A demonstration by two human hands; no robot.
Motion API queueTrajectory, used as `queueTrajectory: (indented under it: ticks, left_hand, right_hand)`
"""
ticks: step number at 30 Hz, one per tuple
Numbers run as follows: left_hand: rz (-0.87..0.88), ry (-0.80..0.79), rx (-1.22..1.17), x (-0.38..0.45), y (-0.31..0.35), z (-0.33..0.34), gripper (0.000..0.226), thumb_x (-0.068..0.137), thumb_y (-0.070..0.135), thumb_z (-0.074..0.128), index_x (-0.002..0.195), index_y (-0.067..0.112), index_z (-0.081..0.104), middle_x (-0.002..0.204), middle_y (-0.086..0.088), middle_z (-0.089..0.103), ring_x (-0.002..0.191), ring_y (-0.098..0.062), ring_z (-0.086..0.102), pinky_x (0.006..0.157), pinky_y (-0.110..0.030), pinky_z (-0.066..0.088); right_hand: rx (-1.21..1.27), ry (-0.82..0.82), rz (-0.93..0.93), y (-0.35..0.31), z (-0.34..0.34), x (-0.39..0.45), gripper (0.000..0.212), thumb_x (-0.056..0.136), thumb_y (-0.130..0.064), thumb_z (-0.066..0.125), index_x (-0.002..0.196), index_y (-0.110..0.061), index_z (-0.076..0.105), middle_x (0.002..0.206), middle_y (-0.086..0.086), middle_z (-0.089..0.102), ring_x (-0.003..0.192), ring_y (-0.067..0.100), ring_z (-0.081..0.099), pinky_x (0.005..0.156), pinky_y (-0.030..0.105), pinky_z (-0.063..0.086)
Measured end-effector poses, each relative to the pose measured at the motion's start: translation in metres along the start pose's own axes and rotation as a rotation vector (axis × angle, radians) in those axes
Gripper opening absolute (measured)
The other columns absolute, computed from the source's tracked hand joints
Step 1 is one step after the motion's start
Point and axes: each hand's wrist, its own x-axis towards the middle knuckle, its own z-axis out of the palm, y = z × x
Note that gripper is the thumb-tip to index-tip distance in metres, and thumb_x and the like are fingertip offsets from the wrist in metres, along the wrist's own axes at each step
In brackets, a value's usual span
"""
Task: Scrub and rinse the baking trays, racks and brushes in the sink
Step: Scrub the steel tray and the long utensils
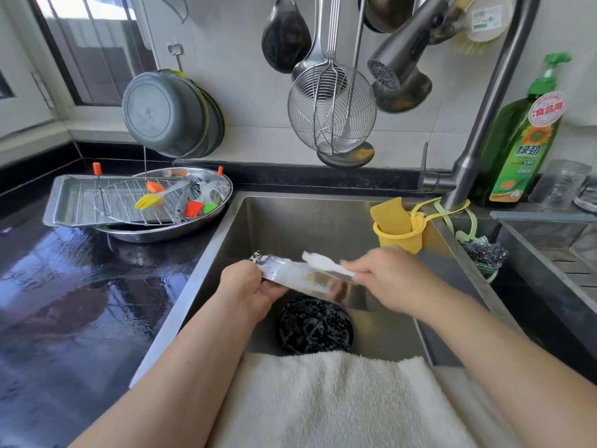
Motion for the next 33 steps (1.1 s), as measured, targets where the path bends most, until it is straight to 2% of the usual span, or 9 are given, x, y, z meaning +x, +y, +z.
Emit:
queueTrajectory:
  ticks: [3,5,10,12,14,18,25,31,33]
  left_hand:
    - [0.054,0.042,-0.004,0.000,0.000,0.001,0.031,0.102,-0.012,0.022,0.099,-0.014,0.052,0.089,-0.028,0.062,0.071,-0.037,0.064,0.040,-0.045,0.056]
    - [0.048,0.034,-0.012,-0.001,-0.002,0.004,0.031,0.104,-0.010,0.021,0.093,-0.011,0.050,0.086,-0.026,0.060,0.070,-0.034,0.063,0.035,-0.042,0.053]
    - [0.082,0.026,-0.009,0.004,-0.003,0.000,0.020,0.108,-0.003,0.035,0.102,-0.007,0.053,0.092,-0.025,0.063,0.073,-0.032,0.066,0.043,-0.041,0.057]
    - [0.077,0.000,0.041,0.005,-0.001,-0.002,0.023,0.106,-0.004,0.039,0.116,-0.010,0.058,0.094,-0.023,0.067,0.073,-0.029,0.068,0.044,-0.035,0.058]
    - [0.044,-0.061,0.105,0.004,-0.003,0.000,0.027,0.104,-0.004,0.042,0.121,-0.012,0.061,0.099,-0.022,0.068,0.073,-0.026,0.069,0.048,-0.033,0.059]
    - [0.029,-0.134,0.292,-0.008,-0.015,0.007,0.022,0.108,0.001,0.041,0.111,-0.007,0.061,0.088,-0.020,0.068,0.060,-0.030,0.073,0.042,-0.044,0.058]
    - [0.124,-0.100,0.307,-0.006,-0.007,0.005,0.026,0.109,-0.001,0.037,0.095,-0.002,0.058,0.085,-0.018,0.070,0.066,-0.032,0.073,0.055,-0.056,0.060]
    - [0.063,-0.238,0.390,-0.011,-0.018,0.009,0.028,0.106,-0.001,0.037,0.112,-0.009,0.063,0.091,-0.023,0.076,0.079,-0.039,0.076,0.071,-0.056,0.063]
    - [0.046,-0.255,0.368,-0.011,-0.017,0.008,0.024,0.104,-0.004,0.039,0.102,-0.011,0.063,0.091,-0.024,0.074,0.082,-0.042,0.075,0.071,-0.058,0.062]
  right_hand:
    - [0.096,-0.075,0.056,0.021,-0.003,-0.013,0.032,0.102,-0.029,0.059,0.132,-0.040,0.064,0.099,-0.008,0.068,0.084,0.016,0.061,0.072,0.031,0.047]
    - [0.214,0.014,0.010,0.019,-0.004,-0.015,0.033,0.101,-0.027,0.061,0.129,-0.043,0.065,0.085,-0.009,0.068,0.078,0.021,0.062,0.066,0.031,0.043]
    - [0.272,0.025,-0.116,-0.008,0.001,-0.013,0.034,0.100,-0.029,0.062,0.127,-0.049,0.064,0.074,-0.011,0.064,0.074,0.012,0.060,0.070,0.028,0.046]
    - [0.253,-0.023,-0.122,-0.006,0.006,-0.015,0.034,0.099,-0.032,0.063,0.125,-0.054,0.063,0.082,-0.007,0.070,0.085,0.018,0.066,0.082,0.039,0.053]
    - [0.229,-0.037,-0.114,0.000,0.007,-0.015,0.035,0.100,-0.031,0.063,0.126,-0.054,0.062,0.080,-0.002,0.068,0.082,0.024,0.065,0.079,0.046,0.053]
    - [0.164,-0.003,-0.154,-0.006,0.004,-0.013,0.035,0.101,-0.031,0.060,0.130,-0.052,0.061,0.075,-0.017,0.052,0.080,0.010,0.054,0.072,0.037,0.047]
    - [0.059,-0.191,-0.138,0.009,-0.011,-0.022,0.029,0.098,-0.035,0.065,0.119,-0.056,0.067,0.079,-0.020,0.059,0.086,0.008,0.061,0.081,0.036,0.054]
    - [-0.037,0.056,-0.204,-0.016,-0.004,-0.009,0.037,0.105,-0.036,0.051,0.136,-0.055,0.054,0.093,-0.008,0.055,0.090,0.023,0.057,0.075,0.042,0.050]
    - [-0.031,0.035,-0.211,-0.021,-0.007,-0.005,0.034,0.105,-0.039,0.051,0.134,-0.056,0.056,0.094,-0.008,0.056,0.091,0.024,0.057,0.076,0.042,0.050]
